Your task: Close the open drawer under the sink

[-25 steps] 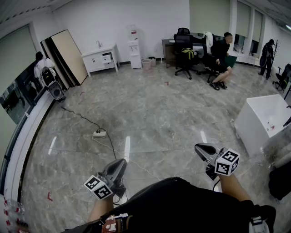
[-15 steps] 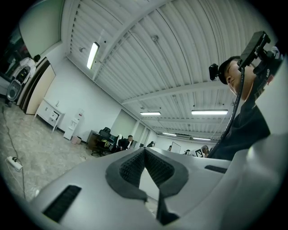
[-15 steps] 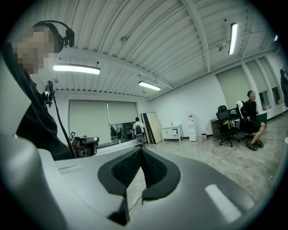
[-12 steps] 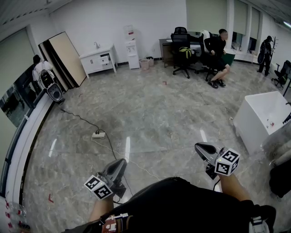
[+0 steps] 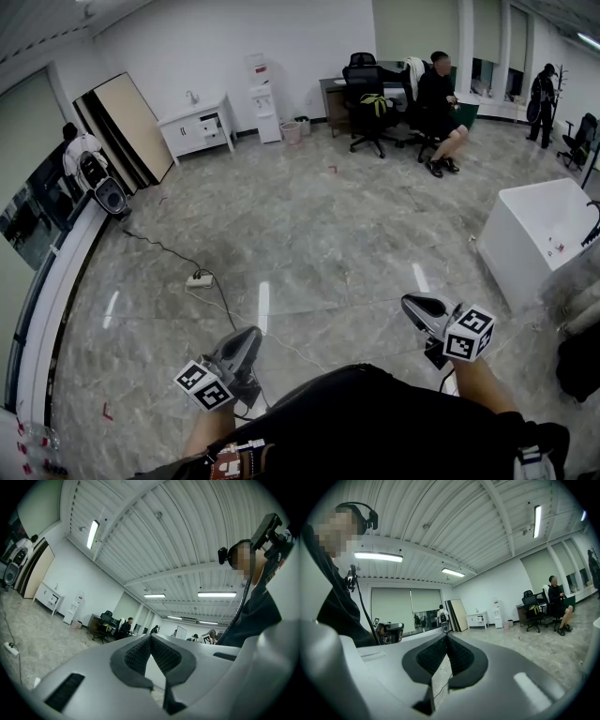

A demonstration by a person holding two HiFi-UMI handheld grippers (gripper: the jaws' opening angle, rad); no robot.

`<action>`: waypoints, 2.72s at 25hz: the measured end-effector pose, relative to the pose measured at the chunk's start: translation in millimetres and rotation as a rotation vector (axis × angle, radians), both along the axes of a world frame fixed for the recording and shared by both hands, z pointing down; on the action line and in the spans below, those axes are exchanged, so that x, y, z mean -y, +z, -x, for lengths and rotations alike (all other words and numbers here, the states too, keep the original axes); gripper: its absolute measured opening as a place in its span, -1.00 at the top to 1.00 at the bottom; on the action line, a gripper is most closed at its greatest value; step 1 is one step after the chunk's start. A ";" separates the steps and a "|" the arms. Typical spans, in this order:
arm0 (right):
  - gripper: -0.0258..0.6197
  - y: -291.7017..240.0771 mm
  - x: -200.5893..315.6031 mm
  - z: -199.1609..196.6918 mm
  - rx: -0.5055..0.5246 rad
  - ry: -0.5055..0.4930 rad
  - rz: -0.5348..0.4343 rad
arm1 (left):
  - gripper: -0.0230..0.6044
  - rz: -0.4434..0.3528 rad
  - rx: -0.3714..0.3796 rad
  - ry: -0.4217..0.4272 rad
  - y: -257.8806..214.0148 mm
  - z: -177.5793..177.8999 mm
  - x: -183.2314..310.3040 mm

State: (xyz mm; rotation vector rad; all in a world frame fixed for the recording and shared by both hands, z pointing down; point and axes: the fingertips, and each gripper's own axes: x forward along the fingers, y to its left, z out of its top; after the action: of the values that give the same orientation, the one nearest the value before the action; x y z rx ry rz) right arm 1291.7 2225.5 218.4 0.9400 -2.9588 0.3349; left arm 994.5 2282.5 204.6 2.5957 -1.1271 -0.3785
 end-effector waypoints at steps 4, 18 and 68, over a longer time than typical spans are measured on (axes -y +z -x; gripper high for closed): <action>0.92 2.5 -2.0 -32.9 0.005 0.001 0.007 | 0.94 0.008 0.006 0.002 1.0 -32.6 1.5; 0.92 26.0 2.3 -111.3 0.020 -0.001 0.059 | 0.94 0.068 0.009 0.038 14.9 -122.0 11.2; 0.92 15.0 376.6 225.4 0.025 -0.162 0.062 | 0.94 0.042 -0.042 -0.166 39.3 217.4 320.8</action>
State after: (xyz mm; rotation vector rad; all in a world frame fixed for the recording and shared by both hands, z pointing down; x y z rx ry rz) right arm 1066.3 1848.9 233.4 0.6897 -3.0017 0.4321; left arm 777.0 1961.7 243.9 2.4537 -1.3252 -0.4383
